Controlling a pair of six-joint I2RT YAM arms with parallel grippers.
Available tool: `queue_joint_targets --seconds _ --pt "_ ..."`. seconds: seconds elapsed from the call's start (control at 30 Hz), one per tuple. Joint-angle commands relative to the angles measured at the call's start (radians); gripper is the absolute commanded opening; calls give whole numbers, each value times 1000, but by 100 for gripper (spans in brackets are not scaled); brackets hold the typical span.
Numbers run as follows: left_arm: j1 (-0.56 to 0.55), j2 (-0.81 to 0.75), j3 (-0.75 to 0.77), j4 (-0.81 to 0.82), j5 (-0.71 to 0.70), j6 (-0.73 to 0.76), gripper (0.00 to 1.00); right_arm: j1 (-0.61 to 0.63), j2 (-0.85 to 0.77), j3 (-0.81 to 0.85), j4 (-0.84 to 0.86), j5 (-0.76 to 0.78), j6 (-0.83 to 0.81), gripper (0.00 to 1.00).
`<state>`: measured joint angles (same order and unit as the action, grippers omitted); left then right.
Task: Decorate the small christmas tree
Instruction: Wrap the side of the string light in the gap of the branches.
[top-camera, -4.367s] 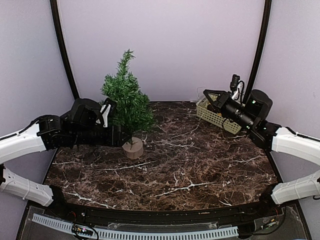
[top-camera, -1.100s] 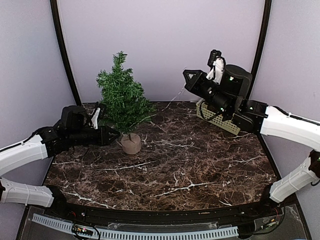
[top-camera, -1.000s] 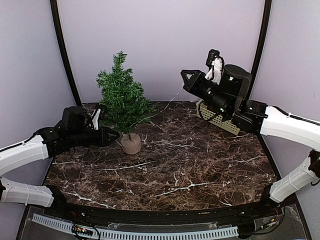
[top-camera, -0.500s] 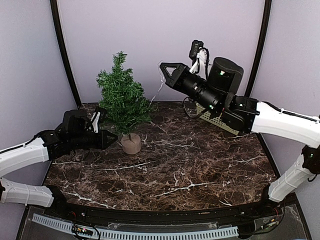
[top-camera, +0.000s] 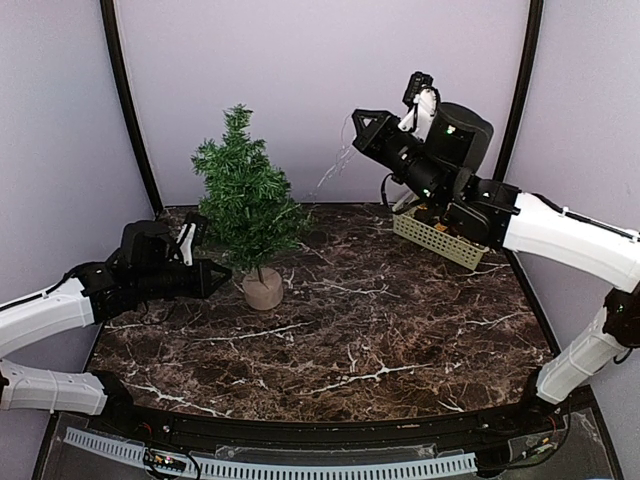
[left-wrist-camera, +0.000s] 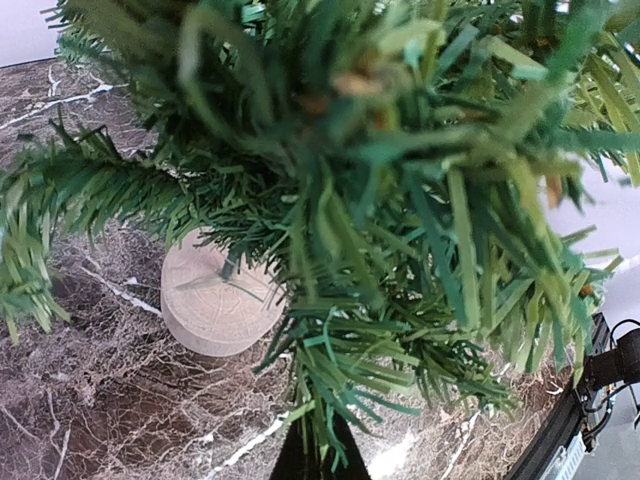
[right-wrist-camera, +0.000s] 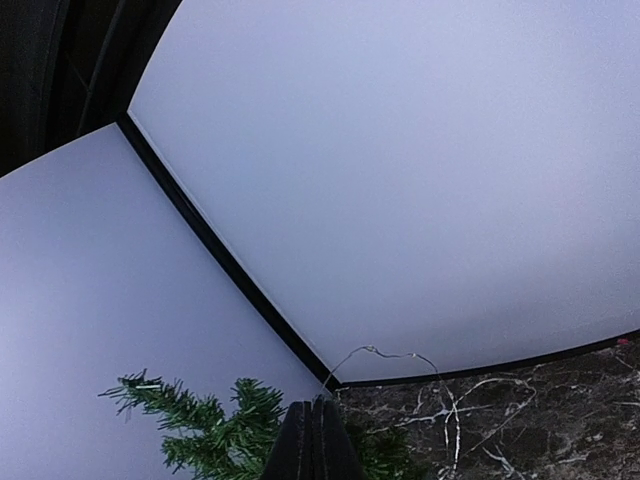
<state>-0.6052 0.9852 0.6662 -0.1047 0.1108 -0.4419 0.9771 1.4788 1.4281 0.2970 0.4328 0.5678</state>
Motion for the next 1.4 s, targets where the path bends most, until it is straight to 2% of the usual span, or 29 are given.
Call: queue_joint_targets --seconds 0.0,0.47,0.73,0.93,1.17,1.3,1.37 --pt "-1 -24 -13 -6 -15 3 0 -41 -23 -34 5 21 31 0" --pt "3 -43 0 -41 -63 36 0 -122 -55 -188 -38 56 52 0" --pt "21 -43 17 -52 -48 67 0 -156 -21 -149 -40 77 -33 0" --pt "34 -40 25 -40 -4 98 0 -154 -114 -165 13 -71 -37 0" --pt "38 -32 49 -22 55 129 0 -111 -274 -287 100 -183 -23 0" --pt "52 -7 85 -45 54 148 5 -76 -290 -335 95 -147 -34 0" --pt "59 6 100 -58 43 146 15 -74 -274 -339 65 -135 -6 0"
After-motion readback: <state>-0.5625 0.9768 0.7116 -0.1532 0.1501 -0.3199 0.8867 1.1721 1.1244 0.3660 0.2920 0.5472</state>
